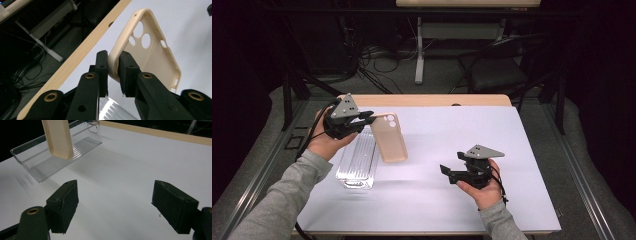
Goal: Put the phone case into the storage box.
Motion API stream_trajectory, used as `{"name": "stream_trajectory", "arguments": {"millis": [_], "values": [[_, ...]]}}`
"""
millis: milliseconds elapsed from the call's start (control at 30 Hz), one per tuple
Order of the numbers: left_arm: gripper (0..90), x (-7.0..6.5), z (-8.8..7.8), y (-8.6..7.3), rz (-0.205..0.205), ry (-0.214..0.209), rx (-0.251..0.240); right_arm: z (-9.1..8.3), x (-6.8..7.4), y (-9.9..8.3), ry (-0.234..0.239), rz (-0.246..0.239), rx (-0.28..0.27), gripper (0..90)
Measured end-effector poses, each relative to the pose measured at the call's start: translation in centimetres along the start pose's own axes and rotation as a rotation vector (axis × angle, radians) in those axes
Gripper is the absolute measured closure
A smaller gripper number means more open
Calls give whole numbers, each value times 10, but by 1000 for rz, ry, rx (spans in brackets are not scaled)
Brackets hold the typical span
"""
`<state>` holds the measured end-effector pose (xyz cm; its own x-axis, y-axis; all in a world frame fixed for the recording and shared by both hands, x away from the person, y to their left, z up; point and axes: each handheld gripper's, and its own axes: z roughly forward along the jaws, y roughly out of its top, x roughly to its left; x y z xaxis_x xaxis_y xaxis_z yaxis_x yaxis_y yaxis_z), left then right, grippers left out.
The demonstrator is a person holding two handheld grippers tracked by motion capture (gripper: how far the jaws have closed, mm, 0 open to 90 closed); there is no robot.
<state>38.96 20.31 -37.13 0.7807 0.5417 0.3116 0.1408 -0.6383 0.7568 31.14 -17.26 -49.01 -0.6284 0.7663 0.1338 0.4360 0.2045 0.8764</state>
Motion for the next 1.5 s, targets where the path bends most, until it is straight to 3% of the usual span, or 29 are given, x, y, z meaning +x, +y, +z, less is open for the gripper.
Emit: {"name": "stream_trajectory", "arguments": {"millis": [400, 900, 1300, 1500], "values": [[789, 17, 1, 10, 6, -14, 5, 4, -1, -4, -1, 8, 19, 211], [788, 34, 9, 19, 21, 11, 2, 6, -2, -7, 2, 21, 33, 217], [789, 54, 8, 19, 23, 79, 0, 8, -1, -8, 5, 23, 38, 217], [790, 64, 7, 17, 33, 104, 24, 8, -2, -9, 4, 23, 43, 217]]}}
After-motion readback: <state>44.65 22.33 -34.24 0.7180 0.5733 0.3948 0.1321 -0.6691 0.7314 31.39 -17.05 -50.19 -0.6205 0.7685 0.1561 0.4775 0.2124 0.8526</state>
